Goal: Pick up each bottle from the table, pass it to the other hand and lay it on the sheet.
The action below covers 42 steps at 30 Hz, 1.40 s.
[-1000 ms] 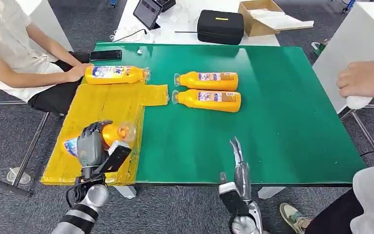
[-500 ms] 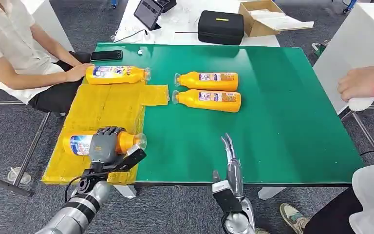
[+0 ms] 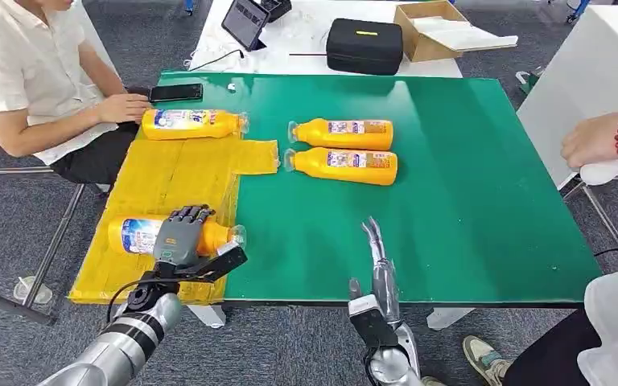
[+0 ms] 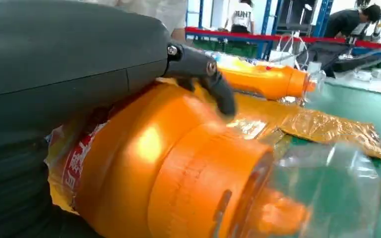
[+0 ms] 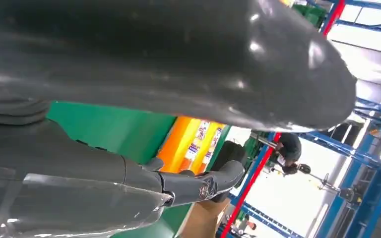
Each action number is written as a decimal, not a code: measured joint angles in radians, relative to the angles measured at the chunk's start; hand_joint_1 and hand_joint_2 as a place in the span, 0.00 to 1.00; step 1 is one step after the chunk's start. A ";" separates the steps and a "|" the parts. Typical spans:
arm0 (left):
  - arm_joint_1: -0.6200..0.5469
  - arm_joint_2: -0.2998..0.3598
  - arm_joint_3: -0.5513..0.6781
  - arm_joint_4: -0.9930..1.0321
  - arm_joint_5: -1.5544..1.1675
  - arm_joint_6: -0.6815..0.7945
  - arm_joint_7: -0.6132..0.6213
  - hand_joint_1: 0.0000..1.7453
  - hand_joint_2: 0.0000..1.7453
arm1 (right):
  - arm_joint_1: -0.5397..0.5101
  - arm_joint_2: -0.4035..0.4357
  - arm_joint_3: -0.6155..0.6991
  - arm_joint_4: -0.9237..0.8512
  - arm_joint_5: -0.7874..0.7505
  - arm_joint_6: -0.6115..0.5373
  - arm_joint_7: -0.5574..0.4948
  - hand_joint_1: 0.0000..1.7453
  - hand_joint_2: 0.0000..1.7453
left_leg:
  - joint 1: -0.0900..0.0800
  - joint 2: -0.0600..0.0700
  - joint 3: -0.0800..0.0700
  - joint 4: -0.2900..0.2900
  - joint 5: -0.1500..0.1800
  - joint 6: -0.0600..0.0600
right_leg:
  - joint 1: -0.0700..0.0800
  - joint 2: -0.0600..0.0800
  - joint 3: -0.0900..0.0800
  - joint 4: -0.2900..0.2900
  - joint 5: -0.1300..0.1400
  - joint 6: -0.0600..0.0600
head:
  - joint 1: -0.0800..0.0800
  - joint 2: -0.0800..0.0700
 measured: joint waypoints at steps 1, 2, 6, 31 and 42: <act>-0.001 0.000 -0.001 0.000 0.005 -0.010 -0.001 0.00 1.00 | 0.000 0.000 0.000 0.000 -0.001 0.000 0.000 0.00 0.00 | 0.000 0.000 0.000 0.000 0.000 0.000 | 0.000 0.000 0.000 0.000 0.000 0.000 | 0.000 0.000; -0.003 0.000 -0.001 0.000 0.014 -0.023 -0.002 0.00 1.00 | -0.001 0.000 0.000 0.002 -0.002 0.003 0.000 0.00 0.00 | 0.000 0.000 0.000 0.000 0.000 0.000 | 0.000 0.000 0.000 0.000 0.000 0.000 | 0.000 0.000; -0.012 0.000 0.000 0.000 0.022 -0.068 -0.002 0.00 1.00 | -0.002 0.000 0.003 0.004 -0.003 0.006 0.000 0.00 0.00 | 0.000 -0.001 0.000 0.000 0.000 0.000 | 0.000 0.000 0.000 0.000 0.000 0.000 | 0.000 0.000; -0.033 0.005 0.007 0.015 0.051 -0.214 -0.004 0.00 1.00 | -0.013 -0.005 0.007 0.023 -0.002 0.006 0.000 0.00 1.00 | 0.000 -0.002 0.002 0.000 0.000 0.000 | 0.000 -0.001 0.004 0.000 0.000 0.000 | 0.000 0.000; -0.033 0.005 0.008 0.016 0.050 -0.217 -0.008 0.00 1.00 | -0.017 -0.006 0.011 0.024 0.000 0.003 0.000 0.00 1.00 | 0.000 -0.002 0.003 0.000 0.000 0.000 | 0.000 -0.001 0.004 0.000 0.000 0.000 | 0.000 0.000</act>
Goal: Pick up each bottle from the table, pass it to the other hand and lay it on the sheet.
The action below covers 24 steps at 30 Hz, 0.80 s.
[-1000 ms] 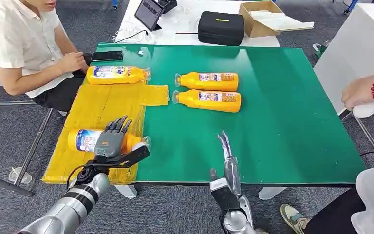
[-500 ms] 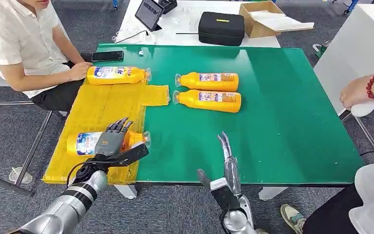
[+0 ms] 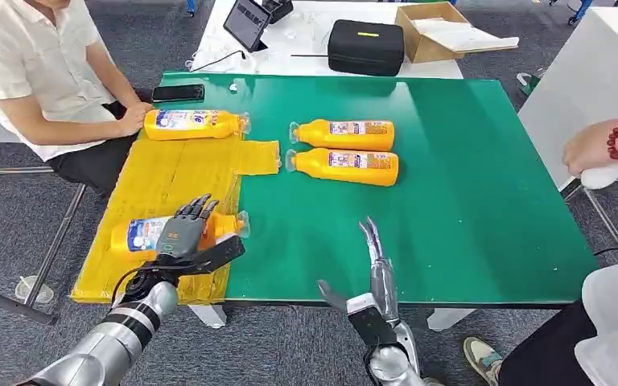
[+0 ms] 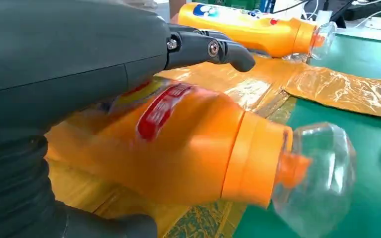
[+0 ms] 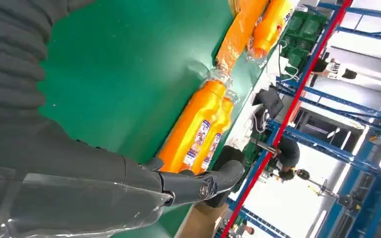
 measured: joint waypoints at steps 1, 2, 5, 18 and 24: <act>0.000 0.000 0.000 0.000 0.000 -0.002 -0.001 0.00 1.00 | 0.000 0.000 0.000 0.000 0.000 0.000 0.000 0.00 1.00 | 0.000 0.000 0.000 0.000 0.000 0.000 | 0.000 0.000 0.000 0.000 0.000 0.000 | 0.000 0.000; 0.000 0.000 0.000 0.000 0.000 -0.006 -0.002 0.00 1.00 | -0.001 0.000 0.000 0.001 0.000 -0.001 0.000 0.00 1.00 | 0.000 0.000 0.000 0.000 0.000 0.000 | 0.000 0.000 0.000 0.000 0.000 0.000 | 0.000 0.000; -0.001 0.000 0.000 0.000 0.000 -0.016 -0.004 0.00 1.00 | -0.002 0.000 0.001 0.003 0.000 -0.002 0.000 0.00 1.00 | 0.000 0.000 0.000 0.000 0.000 0.000 | 0.000 0.000 0.000 0.000 0.000 0.000 | 0.000 0.000; -0.001 0.000 0.000 0.001 0.000 -0.017 -0.005 0.00 1.00 | -0.002 0.000 0.001 0.004 0.000 -0.003 0.000 0.00 1.00 | 0.000 0.000 0.001 0.000 0.000 0.000 | 0.000 0.000 0.001 0.000 0.000 0.000 | 0.000 0.000; -0.001 0.000 0.000 0.002 0.000 -0.017 -0.006 0.00 1.00 | -0.003 -0.001 0.001 0.004 0.000 -0.003 0.000 0.00 1.00 | 0.000 0.000 0.001 0.000 0.000 0.000 | 0.000 0.000 0.001 0.000 0.000 0.000 | 0.000 0.000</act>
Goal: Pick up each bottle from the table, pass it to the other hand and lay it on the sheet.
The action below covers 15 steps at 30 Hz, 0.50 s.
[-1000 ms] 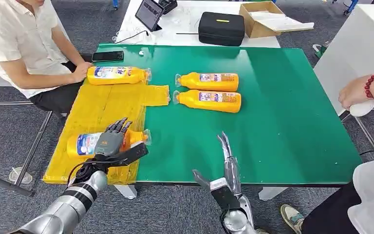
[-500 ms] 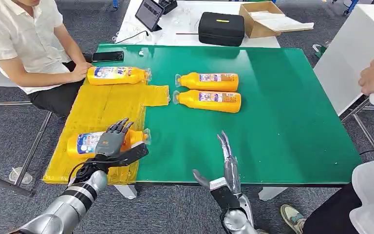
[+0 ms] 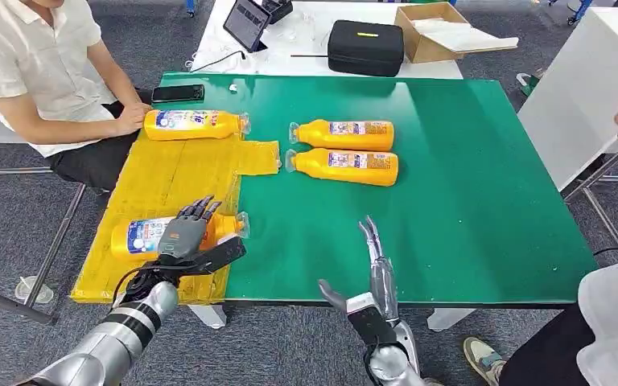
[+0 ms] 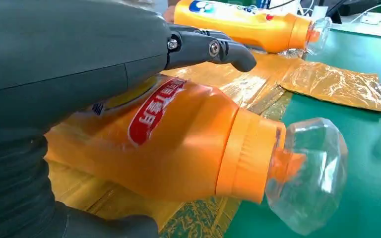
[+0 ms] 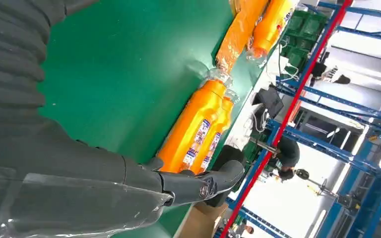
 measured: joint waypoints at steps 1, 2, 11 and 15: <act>0.000 0.000 0.000 0.000 0.000 0.000 0.000 0.00 1.00 | 0.000 0.000 0.000 0.000 0.000 0.000 0.000 0.00 1.00 | 0.000 0.000 0.000 0.000 0.000 0.000 | 0.000 0.000 0.000 0.000 0.000 0.000 | 0.000 0.000; 0.000 0.000 0.000 0.000 0.000 0.000 0.000 0.00 1.00 | 0.000 0.000 0.000 0.000 0.000 0.000 0.000 0.00 1.00 | 0.000 0.000 0.000 0.000 0.000 0.000 | 0.000 0.000 0.000 0.000 0.000 0.000 | 0.000 0.000; 0.000 0.000 0.000 0.000 0.000 0.000 0.000 0.00 1.00 | 0.000 0.000 0.000 0.000 0.000 0.000 0.000 0.00 1.00 | 0.000 0.000 0.000 0.000 0.000 0.000 | 0.000 0.000 0.000 0.000 0.000 0.000 | 0.000 0.000; 0.006 -0.004 0.002 0.000 0.035 0.024 -0.055 0.00 1.00 | 0.000 0.000 0.001 0.000 -0.001 -0.006 0.000 0.00 1.00 | 0.000 0.000 0.000 0.000 0.000 0.000 | 0.000 0.000 0.000 0.000 0.000 0.000 | 0.000 0.000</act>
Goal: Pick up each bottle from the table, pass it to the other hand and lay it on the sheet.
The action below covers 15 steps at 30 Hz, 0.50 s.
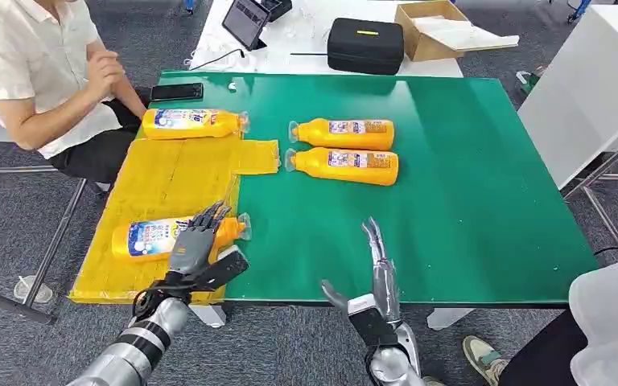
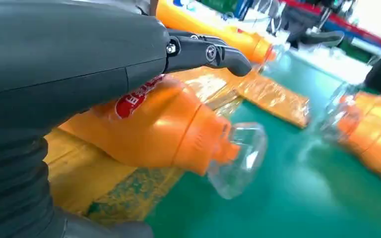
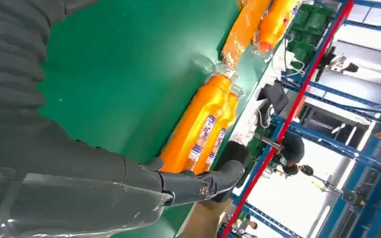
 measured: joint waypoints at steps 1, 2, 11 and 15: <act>0.025 -0.010 0.020 -0.014 0.062 0.035 -0.082 0.00 1.00 | 0.001 0.000 0.001 0.000 -0.003 -0.010 0.000 0.00 1.00 | 0.000 0.000 0.000 0.000 0.000 0.000 | 0.000 0.000 -0.001 0.000 0.000 0.000 | 0.000 0.000; 0.048 -0.019 0.036 -0.035 0.107 0.053 -0.130 0.00 1.00 | 0.002 -0.002 0.002 0.000 -0.006 -0.013 0.000 0.00 1.00 | 0.000 0.000 -0.001 0.000 0.000 0.000 | 0.000 0.000 -0.002 0.000 0.000 0.000 | 0.001 0.000; 0.225 -0.060 0.032 -0.365 0.258 0.123 -0.214 0.00 1.00 | 0.031 -0.020 0.002 -0.044 0.000 -0.053 0.000 0.00 1.00 | 0.000 0.001 -0.009 0.000 0.000 0.000 | 0.000 0.000 -0.010 0.000 0.000 0.000 | 0.000 0.000; 0.265 -0.060 0.010 -0.450 0.270 0.134 -0.215 0.00 1.00 | 0.040 -0.023 0.002 -0.070 0.003 -0.063 0.000 0.00 1.00 | 0.000 0.001 -0.010 0.000 0.000 0.000 | 0.000 0.000 -0.010 0.000 0.000 0.000 | 0.000 0.000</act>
